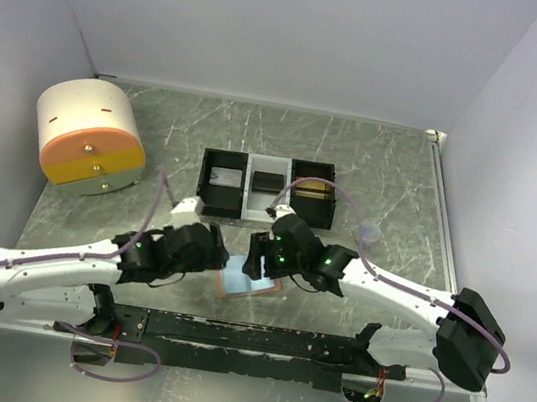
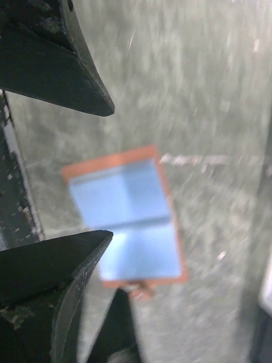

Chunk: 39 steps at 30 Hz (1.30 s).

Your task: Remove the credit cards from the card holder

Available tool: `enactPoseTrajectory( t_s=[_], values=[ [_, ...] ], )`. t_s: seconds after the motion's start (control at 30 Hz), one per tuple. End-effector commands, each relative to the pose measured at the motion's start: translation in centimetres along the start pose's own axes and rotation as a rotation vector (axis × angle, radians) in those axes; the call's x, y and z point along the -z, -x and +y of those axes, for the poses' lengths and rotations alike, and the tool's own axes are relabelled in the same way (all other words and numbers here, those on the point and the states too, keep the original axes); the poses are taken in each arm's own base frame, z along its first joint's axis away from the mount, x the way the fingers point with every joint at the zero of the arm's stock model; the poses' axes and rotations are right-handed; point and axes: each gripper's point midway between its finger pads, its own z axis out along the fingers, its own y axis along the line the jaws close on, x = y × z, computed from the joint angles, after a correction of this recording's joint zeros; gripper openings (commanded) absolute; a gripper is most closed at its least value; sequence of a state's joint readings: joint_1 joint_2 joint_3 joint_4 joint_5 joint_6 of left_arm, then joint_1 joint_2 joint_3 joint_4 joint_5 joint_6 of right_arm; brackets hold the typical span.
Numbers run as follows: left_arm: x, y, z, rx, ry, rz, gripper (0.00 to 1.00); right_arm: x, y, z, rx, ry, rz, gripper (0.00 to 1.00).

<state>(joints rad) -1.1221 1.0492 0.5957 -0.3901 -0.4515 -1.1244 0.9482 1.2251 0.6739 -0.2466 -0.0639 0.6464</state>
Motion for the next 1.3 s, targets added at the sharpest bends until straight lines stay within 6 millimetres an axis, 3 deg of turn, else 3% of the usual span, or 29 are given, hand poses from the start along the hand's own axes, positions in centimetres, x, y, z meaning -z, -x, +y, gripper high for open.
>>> enactPoseTrajectory(
  t_s=[0.0, 0.2, 0.4, 0.6, 0.7, 0.87, 1.0, 1.27],
  values=[
    [-0.5, 0.7, 4.8, 0.05, 0.07, 0.02, 0.94, -0.6, 0.4, -0.6, 0.086, -0.173, -0.024, 0.61],
    [0.4, 1.5, 7.9, 0.183, 0.097, -0.035, 0.93, -2.9, -0.2, 1.7, 0.212, -0.193, 0.016, 0.63],
    [1.0, 1.1, 8.9, 0.221, 0.103, -0.039, 0.93, -5.2, -1.3, 2.1, 0.267, -0.251, 0.071, 0.68],
    [0.8, 0.8, 8.3, 0.201, 0.085, -0.016, 0.93, -6.6, -2.1, 1.7, 0.29, -0.299, 0.107, 0.7],
    [0.6, 0.6, 8.1, 0.199, 0.083, -0.001, 0.92, -7.0, -3.0, 0.5, 0.296, -0.349, 0.136, 0.7],
    [0.4, 0.4, 8.0, 0.198, 0.078, 0.008, 0.92, -7.7, -3.1, 0.6, 0.277, -0.373, 0.155, 0.7],
    [0.3, 0.2, 8.0, 0.197, 0.076, 0.016, 0.91, -7.8, -3.5, 0.2, 0.256, -0.391, 0.155, 0.65],
    [-0.1, -0.3, 6.5, 0.18, 0.002, 0.046, 0.9, -7.9, -4.6, 1.7, 0.14, -0.169, 0.189, 0.56]
  ],
)
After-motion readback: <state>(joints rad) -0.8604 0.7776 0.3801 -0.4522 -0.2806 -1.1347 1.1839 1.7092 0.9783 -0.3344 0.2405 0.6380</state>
